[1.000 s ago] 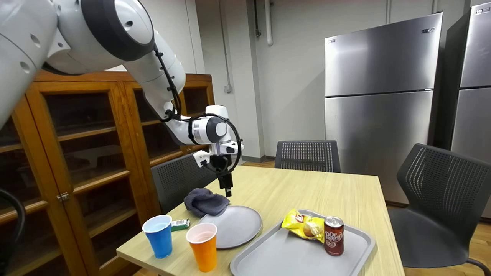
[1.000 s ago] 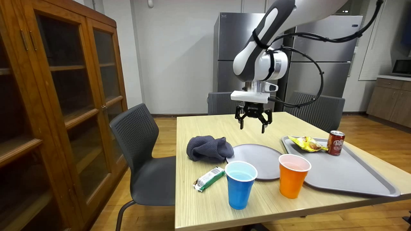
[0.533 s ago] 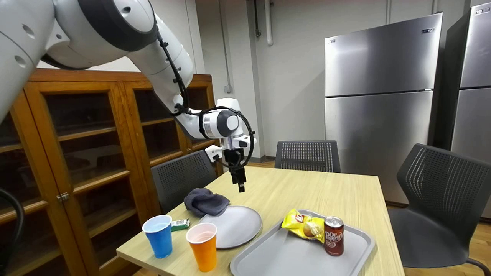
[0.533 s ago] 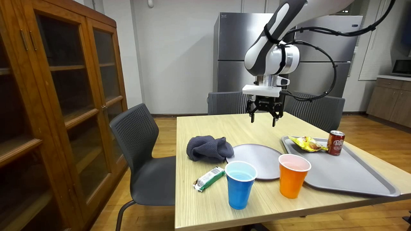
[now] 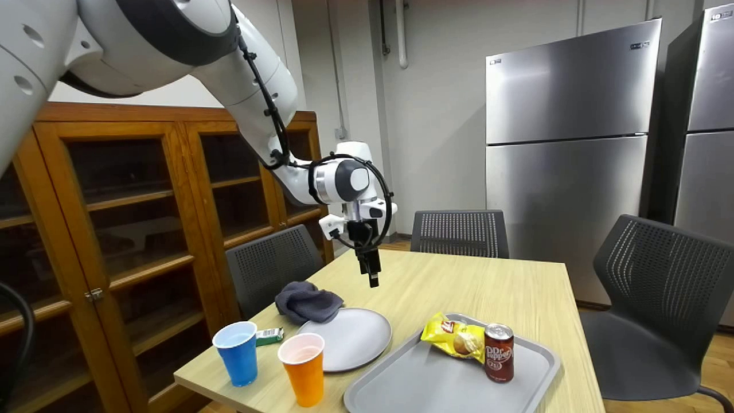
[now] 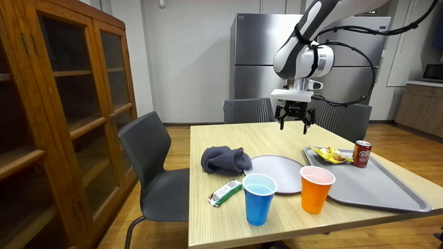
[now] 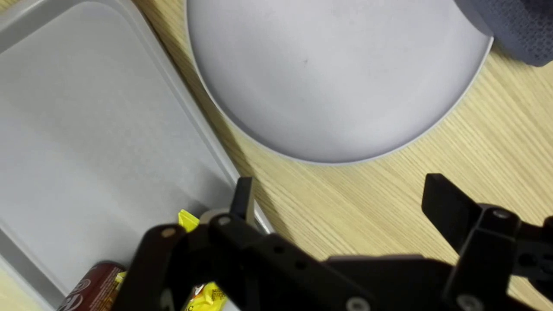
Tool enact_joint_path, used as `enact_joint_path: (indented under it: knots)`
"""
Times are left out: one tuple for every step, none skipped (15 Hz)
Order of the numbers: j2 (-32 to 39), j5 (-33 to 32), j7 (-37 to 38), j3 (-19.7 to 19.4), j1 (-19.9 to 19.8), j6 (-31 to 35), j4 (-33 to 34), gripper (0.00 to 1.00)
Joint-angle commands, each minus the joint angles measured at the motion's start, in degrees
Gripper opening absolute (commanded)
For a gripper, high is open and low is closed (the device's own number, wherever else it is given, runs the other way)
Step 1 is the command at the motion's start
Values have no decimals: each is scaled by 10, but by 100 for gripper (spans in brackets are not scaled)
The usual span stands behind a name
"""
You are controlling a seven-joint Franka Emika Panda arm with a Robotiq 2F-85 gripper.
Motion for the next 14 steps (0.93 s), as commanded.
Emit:
enact_joint_path:
  knots:
    - [0, 0, 0, 0, 0, -1, 1, 100]
    - [0, 0, 0, 0, 0, -1, 1, 100]
    - [0, 0, 0, 0, 0, -1, 1, 100]
    - [0, 0, 0, 0, 0, -1, 0, 100]
    - [0, 0, 0, 0, 0, -1, 0, 100]
    - [-1, 0, 0, 0, 0, -1, 0, 100]
    - [-1, 0, 0, 0, 0, -1, 0, 100]
    - [-1, 0, 0, 0, 0, -1, 0, 100]
    - [-3, 2, 0, 0, -1, 9, -3, 100]
    - [-3, 2, 1, -3, -3, 17, -3, 100]
    - [-3, 4, 2, -4, -7, 20, 0, 100]
    - [-3, 5, 0, -7, -10, 25, 1, 100]
    - [-5, 5, -1, -11, -13, 31, 1, 100]
    - [-6, 5, -4, -14, -16, 39, -1, 100]
